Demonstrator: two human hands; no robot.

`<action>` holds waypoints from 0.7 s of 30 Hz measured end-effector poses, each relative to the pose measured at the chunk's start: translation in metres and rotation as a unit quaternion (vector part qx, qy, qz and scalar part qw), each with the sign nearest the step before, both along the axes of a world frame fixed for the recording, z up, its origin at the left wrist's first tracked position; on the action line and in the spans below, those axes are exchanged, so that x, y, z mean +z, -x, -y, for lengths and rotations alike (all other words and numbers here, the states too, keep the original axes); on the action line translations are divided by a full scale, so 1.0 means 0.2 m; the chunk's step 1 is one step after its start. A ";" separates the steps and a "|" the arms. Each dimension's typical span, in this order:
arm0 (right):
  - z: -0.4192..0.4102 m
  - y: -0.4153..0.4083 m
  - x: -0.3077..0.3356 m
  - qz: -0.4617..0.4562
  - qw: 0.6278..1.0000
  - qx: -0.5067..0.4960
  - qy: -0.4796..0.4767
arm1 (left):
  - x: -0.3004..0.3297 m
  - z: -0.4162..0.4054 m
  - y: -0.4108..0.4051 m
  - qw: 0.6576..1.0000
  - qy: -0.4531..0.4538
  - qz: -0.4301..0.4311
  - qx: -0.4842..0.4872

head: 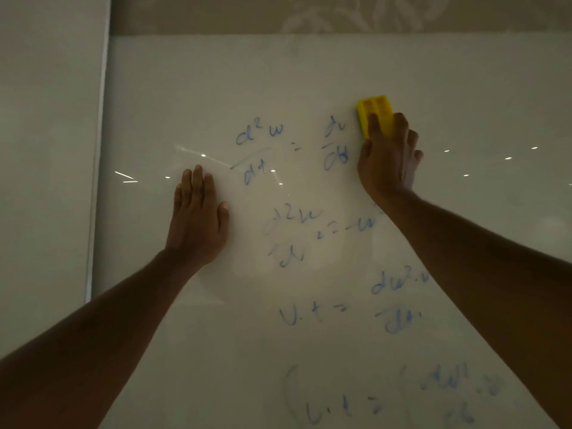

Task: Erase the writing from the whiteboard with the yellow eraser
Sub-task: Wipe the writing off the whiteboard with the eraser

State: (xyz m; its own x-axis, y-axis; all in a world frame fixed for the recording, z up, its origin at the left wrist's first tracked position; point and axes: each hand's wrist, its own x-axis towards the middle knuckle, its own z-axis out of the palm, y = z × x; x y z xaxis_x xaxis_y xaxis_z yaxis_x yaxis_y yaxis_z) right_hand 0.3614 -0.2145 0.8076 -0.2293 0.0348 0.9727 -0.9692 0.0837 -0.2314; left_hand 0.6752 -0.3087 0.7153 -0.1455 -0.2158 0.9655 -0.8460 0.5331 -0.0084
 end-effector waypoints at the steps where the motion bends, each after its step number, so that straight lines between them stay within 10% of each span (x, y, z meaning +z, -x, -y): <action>1: 0.02 -0.04 0.01 0.036 0.999 0.009 0.010 | 0.00 0.01 -0.02 1.000 0.001 -0.003 0.000; 5: 0.10 -0.35 0.04 0.000 1.000 0.028 -0.010 | -0.02 0.03 -0.03 1.000 0.016 -0.004 -0.015; 13: 0.15 -0.61 -0.08 -0.458 0.876 0.019 -0.148 | -0.07 0.07 -0.06 0.998 0.049 -0.025 -0.005; 21: 0.14 -0.68 0.22 -0.196 0.977 0.020 -0.082 | -0.08 0.11 -0.07 0.998 0.065 -0.025 -0.003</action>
State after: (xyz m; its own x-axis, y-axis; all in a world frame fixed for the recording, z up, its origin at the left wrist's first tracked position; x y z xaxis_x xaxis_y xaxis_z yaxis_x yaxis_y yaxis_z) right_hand 0.4974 -0.2432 0.8525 0.1645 -0.1308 0.9777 -0.9839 0.0483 0.1720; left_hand 0.6894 -0.3301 0.7003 -0.0983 -0.0869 0.9914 -0.8436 0.5356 -0.0367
